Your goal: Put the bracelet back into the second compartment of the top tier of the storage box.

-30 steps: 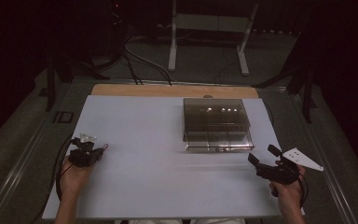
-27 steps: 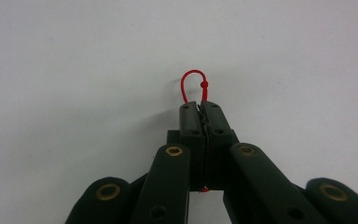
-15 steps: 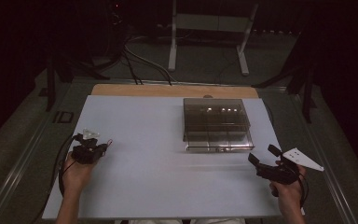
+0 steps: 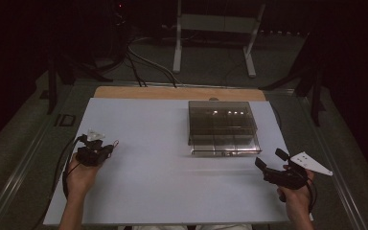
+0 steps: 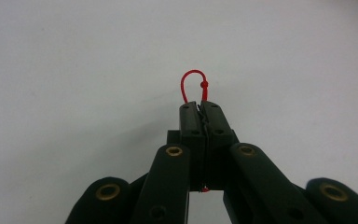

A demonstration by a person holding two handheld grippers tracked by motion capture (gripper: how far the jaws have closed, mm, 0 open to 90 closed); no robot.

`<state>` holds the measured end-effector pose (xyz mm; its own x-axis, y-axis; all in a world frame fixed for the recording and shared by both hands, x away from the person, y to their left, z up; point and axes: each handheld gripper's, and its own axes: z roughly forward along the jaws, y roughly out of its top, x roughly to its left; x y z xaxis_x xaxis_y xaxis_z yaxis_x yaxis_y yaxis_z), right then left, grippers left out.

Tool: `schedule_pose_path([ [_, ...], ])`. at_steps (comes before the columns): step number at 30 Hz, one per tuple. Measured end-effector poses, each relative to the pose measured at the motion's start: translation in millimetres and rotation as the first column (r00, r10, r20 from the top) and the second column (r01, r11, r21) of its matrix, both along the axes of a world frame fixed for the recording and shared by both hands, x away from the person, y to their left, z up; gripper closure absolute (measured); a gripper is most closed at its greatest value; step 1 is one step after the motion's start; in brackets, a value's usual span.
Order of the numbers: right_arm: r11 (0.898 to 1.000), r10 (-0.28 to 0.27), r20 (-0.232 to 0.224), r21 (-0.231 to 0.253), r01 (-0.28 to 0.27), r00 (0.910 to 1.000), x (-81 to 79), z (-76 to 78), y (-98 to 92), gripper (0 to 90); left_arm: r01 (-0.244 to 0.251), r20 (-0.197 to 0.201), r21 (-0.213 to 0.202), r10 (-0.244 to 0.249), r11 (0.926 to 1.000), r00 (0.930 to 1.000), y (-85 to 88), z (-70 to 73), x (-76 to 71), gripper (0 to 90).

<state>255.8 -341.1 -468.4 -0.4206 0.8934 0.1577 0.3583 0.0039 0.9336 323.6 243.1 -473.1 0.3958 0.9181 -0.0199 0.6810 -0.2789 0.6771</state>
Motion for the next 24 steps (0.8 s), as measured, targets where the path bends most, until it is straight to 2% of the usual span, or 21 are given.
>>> schedule_pose_path([
  [24,1.0,-0.001,0.001,0.0,0.001,1.0,0.0,-0.1,-0.7,5.0,0.052,0.028,-0.016,-0.052,0.9985,0.9982,-23.6,14.6,7.9,90.0],
])
